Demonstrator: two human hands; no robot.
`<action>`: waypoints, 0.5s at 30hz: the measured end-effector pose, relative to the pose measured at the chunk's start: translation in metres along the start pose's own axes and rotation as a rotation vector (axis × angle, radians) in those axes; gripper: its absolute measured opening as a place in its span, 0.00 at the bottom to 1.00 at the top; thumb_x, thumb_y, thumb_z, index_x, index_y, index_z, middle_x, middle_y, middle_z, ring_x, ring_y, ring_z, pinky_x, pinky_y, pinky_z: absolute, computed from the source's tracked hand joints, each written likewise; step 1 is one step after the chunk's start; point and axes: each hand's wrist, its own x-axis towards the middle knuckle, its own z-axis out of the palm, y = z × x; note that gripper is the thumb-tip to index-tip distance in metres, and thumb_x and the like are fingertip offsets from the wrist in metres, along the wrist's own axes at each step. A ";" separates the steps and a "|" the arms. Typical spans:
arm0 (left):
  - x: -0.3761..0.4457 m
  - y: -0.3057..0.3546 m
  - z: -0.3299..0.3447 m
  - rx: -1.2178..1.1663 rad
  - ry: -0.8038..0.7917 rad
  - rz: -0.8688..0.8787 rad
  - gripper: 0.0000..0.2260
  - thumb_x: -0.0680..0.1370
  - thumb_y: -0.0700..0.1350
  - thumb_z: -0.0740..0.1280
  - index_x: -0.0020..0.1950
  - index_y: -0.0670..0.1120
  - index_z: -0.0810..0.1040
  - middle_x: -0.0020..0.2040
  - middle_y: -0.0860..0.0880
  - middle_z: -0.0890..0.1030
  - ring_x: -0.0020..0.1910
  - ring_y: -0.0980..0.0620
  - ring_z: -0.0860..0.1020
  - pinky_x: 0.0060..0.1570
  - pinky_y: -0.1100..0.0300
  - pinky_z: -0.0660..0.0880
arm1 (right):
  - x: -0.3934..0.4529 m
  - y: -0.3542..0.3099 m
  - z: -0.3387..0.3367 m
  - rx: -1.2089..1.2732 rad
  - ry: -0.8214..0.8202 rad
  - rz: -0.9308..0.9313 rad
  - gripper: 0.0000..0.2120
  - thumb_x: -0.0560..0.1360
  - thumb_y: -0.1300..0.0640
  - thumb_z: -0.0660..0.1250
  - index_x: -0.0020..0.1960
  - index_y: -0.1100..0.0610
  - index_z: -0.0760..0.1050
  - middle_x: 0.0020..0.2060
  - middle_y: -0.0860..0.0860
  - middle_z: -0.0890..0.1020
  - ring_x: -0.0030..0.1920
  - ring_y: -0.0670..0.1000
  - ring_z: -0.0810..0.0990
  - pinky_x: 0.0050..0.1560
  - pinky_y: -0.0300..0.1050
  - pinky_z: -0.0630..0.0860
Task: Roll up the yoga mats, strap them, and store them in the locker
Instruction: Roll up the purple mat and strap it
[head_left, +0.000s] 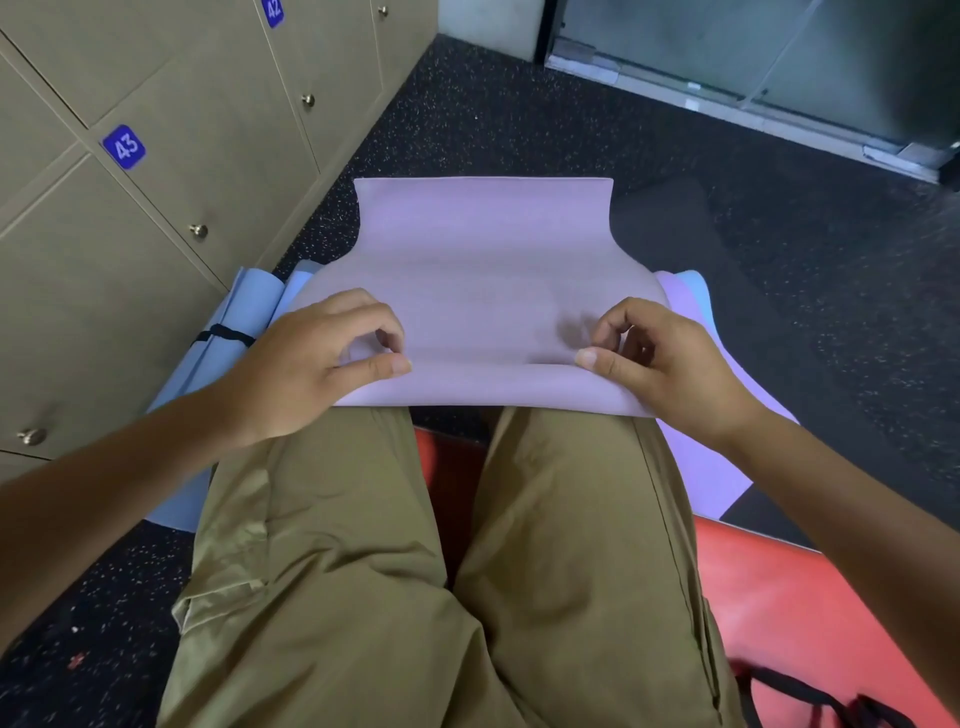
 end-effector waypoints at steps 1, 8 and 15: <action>0.003 -0.001 -0.001 -0.024 -0.013 -0.010 0.11 0.78 0.61 0.65 0.48 0.54 0.79 0.49 0.56 0.77 0.42 0.59 0.76 0.43 0.70 0.68 | 0.002 0.000 0.001 -0.030 0.022 0.009 0.10 0.75 0.46 0.74 0.44 0.50 0.76 0.36 0.40 0.78 0.33 0.46 0.72 0.36 0.34 0.69; 0.010 -0.008 0.002 0.075 0.085 0.169 0.11 0.80 0.57 0.68 0.49 0.51 0.81 0.46 0.58 0.79 0.50 0.54 0.75 0.55 0.53 0.71 | 0.016 0.003 0.000 -0.338 0.144 -0.098 0.14 0.73 0.41 0.73 0.45 0.51 0.78 0.39 0.44 0.76 0.43 0.40 0.72 0.42 0.33 0.67; 0.013 -0.013 0.004 -0.054 0.041 0.205 0.20 0.73 0.61 0.75 0.54 0.46 0.87 0.48 0.56 0.82 0.46 0.55 0.82 0.48 0.59 0.77 | 0.020 0.012 0.006 -0.295 0.186 -0.088 0.15 0.77 0.42 0.69 0.42 0.53 0.77 0.36 0.44 0.76 0.40 0.43 0.74 0.38 0.34 0.68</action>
